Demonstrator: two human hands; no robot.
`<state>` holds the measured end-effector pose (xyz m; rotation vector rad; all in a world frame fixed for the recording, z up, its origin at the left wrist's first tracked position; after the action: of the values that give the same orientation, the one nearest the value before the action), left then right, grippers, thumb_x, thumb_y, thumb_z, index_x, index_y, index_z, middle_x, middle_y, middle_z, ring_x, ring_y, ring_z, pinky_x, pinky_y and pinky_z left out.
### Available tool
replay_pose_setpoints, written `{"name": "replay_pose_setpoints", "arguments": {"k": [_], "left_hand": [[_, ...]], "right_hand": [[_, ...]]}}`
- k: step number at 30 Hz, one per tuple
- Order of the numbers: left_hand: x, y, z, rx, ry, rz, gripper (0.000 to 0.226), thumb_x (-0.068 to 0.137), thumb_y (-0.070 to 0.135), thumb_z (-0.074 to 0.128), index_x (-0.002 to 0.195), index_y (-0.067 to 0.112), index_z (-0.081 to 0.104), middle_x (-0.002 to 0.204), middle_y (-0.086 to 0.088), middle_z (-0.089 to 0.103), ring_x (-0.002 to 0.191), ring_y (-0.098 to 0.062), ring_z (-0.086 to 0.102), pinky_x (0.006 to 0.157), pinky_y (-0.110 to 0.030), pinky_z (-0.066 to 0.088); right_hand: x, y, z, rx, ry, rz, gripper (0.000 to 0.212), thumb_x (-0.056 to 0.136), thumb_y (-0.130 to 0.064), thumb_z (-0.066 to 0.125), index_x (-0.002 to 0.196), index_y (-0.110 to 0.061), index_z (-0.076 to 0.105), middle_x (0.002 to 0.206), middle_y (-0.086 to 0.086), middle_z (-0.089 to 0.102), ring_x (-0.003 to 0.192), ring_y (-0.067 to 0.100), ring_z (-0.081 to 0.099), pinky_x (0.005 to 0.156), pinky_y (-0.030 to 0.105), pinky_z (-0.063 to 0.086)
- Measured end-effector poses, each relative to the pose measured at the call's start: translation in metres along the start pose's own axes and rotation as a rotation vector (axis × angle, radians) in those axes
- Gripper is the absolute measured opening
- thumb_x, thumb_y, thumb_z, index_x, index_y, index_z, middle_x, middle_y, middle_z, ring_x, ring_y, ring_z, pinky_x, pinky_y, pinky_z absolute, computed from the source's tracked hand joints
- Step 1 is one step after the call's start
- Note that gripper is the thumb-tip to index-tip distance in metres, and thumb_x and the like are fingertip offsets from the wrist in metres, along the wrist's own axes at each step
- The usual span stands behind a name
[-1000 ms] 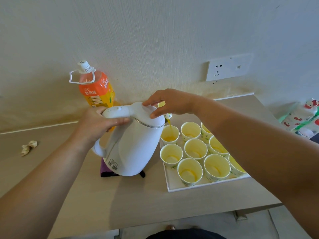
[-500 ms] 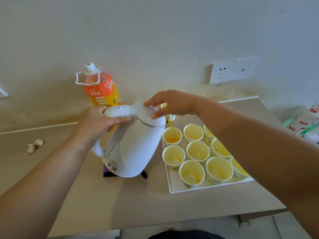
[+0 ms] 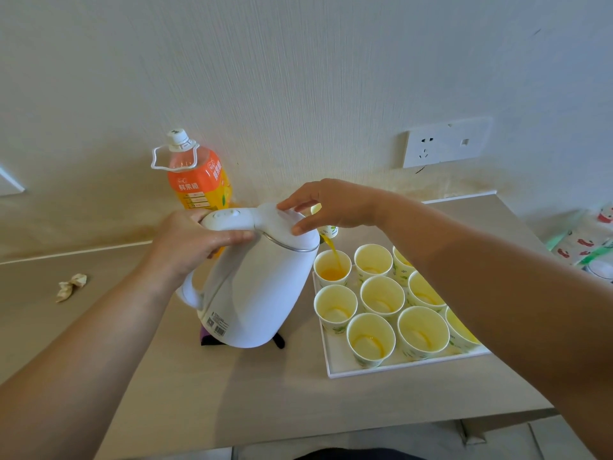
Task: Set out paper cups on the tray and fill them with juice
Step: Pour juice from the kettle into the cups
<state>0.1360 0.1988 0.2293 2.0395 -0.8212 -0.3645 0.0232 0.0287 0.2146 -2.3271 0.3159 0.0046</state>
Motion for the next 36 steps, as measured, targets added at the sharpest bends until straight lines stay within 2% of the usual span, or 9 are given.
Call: {"name": "replay_pose_setpoints", "arguments": {"k": [9,16,36], "left_hand": [[0.0,-0.003,-0.002,0.021,-0.004,-0.01,0.023,0.066,0.026,0.085,0.077,0.016,0.066,0.039,0.018,0.051,0.038,0.003,0.047,0.039,-0.006,0.035],[-0.001,0.0,-0.005,0.024,-0.002,0.002,0.022,0.067,0.025,0.084,0.073,0.018,0.063,0.037,0.019,0.05,0.038,0.004,0.047,0.039,-0.006,0.035],[0.009,-0.005,-0.013,0.035,-0.011,0.03,0.026,0.062,0.029,0.086,0.072,0.017,0.066,0.04,0.014,0.05,0.038,-0.001,0.043,0.041,-0.009,0.035]], "right_hand": [[0.001,-0.001,0.004,-0.02,-0.003,0.01,0.05,0.082,-0.028,0.072,0.13,-0.027,0.056,0.131,-0.003,0.055,0.119,0.01,0.052,0.103,0.026,0.037],[0.0,-0.005,0.003,-0.024,-0.004,0.017,0.05,0.083,-0.029,0.071,0.131,-0.027,0.056,0.132,-0.005,0.054,0.12,0.009,0.051,0.099,0.023,0.036],[-0.005,-0.015,0.004,-0.106,0.015,0.013,0.052,0.087,-0.032,0.066,0.136,-0.027,0.05,0.136,-0.003,0.05,0.122,0.012,0.05,0.103,0.026,0.036]]}}
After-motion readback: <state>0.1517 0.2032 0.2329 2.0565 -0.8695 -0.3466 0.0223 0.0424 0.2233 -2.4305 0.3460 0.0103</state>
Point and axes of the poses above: each hand's wrist, its own x-axis towards the middle knuckle, its own z-axis out of the palm, y = z × x, the point moved 5 cm from there along x, towards the middle knuckle
